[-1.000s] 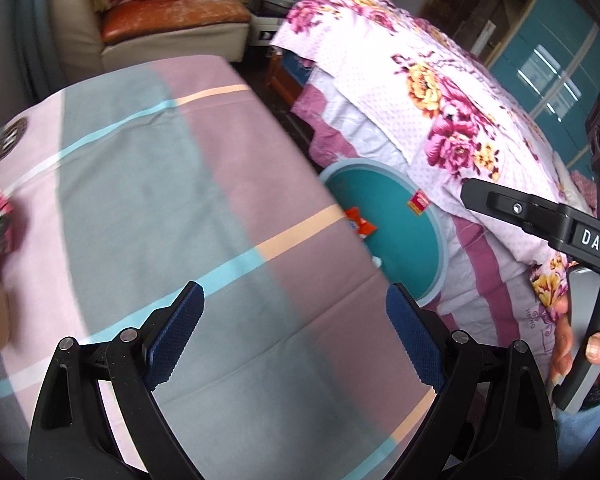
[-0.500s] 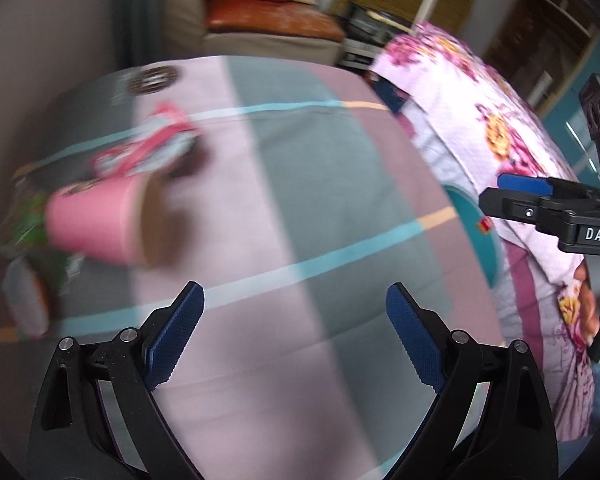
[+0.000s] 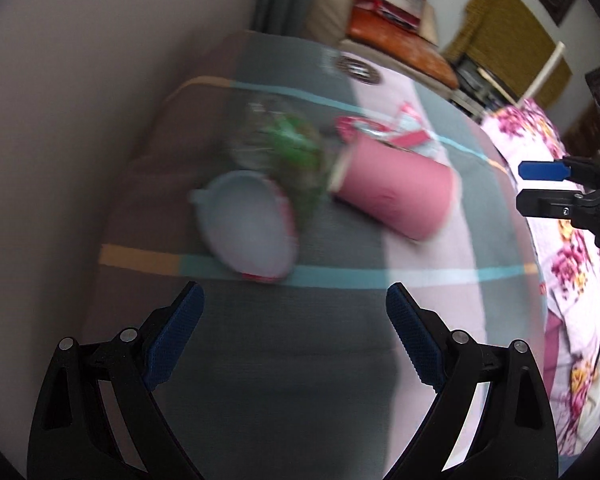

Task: Collect trash
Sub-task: 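Move both grippers back toward the pink paper cup on the table, then grasp the pink paper cup with the right gripper while the left gripper grasps the white plastic lid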

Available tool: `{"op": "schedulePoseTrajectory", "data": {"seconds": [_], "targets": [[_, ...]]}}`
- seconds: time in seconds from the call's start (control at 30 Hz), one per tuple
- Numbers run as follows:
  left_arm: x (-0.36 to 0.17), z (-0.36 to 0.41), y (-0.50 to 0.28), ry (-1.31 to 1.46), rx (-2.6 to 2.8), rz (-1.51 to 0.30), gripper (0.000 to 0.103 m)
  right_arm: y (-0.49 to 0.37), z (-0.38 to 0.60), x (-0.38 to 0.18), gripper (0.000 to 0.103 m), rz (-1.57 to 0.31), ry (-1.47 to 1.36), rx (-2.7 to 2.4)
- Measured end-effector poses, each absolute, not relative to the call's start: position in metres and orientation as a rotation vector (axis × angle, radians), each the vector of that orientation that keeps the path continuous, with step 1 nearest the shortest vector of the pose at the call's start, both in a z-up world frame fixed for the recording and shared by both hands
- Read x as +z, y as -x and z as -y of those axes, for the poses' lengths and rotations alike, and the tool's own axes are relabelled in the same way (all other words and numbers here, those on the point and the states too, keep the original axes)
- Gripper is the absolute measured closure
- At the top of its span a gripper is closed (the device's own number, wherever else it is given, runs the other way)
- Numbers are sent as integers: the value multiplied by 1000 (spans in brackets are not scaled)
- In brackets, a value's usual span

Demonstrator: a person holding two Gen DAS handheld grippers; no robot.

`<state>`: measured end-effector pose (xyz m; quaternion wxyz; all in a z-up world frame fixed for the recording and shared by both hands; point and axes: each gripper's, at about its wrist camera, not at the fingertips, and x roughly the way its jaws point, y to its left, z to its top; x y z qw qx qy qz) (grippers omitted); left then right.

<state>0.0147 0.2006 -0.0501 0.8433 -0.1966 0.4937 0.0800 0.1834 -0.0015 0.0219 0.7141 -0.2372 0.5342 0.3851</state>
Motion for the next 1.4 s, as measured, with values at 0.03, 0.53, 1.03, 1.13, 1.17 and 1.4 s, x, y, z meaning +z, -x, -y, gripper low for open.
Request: {"op": "schedulePoseTrajectory", "data": {"seconds": [0.03,0.53,1.03,1.13,1.17,1.4], "targets": [[-52,-207,-14,423,179,-1044,10,-185,-10,20,22,-1190,546,868],[-59,-252,-3,453,228,-1067,10,-197,-123,-42,26,-1306,757,1032],[-67,-236,-38,484,229,-1063,15,-191,-59,-34,48,-1403,492,937],[-70,-229,-45,454,223,-1079,39,-191,-46,-32,48,-1408,451,924],[-71,-227,-46,438,235,-1080,46,-193,-40,-32,48,-1407,443,922],[-64,-214,-35,422,208,-1067,47,-190,-6,-23,48,-1388,323,918]]}}
